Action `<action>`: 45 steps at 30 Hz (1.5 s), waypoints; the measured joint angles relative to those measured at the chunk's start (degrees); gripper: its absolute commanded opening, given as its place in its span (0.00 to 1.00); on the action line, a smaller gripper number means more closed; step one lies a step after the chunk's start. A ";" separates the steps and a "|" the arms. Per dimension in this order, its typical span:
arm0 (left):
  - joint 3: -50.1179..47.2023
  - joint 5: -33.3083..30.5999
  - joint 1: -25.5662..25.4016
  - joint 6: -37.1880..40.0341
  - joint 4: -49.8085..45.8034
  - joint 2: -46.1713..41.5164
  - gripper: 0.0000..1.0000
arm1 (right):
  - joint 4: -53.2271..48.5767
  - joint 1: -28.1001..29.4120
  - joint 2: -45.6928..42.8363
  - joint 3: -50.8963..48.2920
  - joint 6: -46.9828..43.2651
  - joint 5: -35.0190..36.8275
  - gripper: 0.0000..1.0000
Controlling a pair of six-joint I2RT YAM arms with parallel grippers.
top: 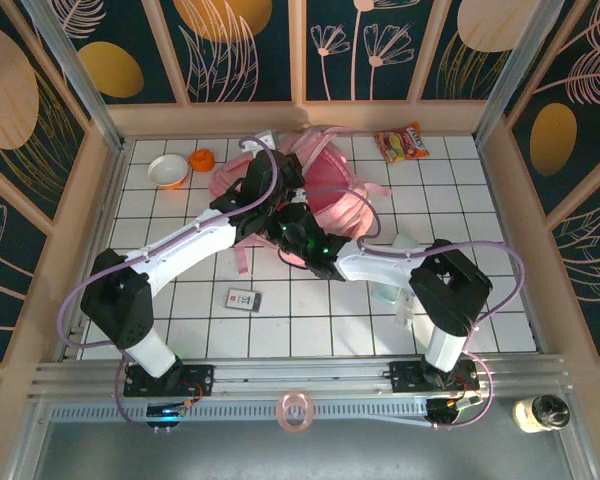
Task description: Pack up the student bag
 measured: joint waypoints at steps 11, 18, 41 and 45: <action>-1.36 6.69 4.37 10.23 -0.70 -4.20 0.00 | -15.52 3.32 -15.85 -7.02 -3.04 -0.09 0.64; -2.29 11.85 7.74 19.19 -5.27 -7.54 0.00 | -37.22 -2.47 -28.61 -5.68 -7.02 -0.90 0.73; -6.08 24.09 9.27 29.88 -8.46 -11.80 0.00 | -58.21 -42.03 -15.17 -13.99 -28.65 -9.68 0.98; -7.32 24.65 9.27 29.88 -8.26 -12.41 0.00 | -55.19 -44.76 -9.81 -10.91 -32.74 -9.90 0.93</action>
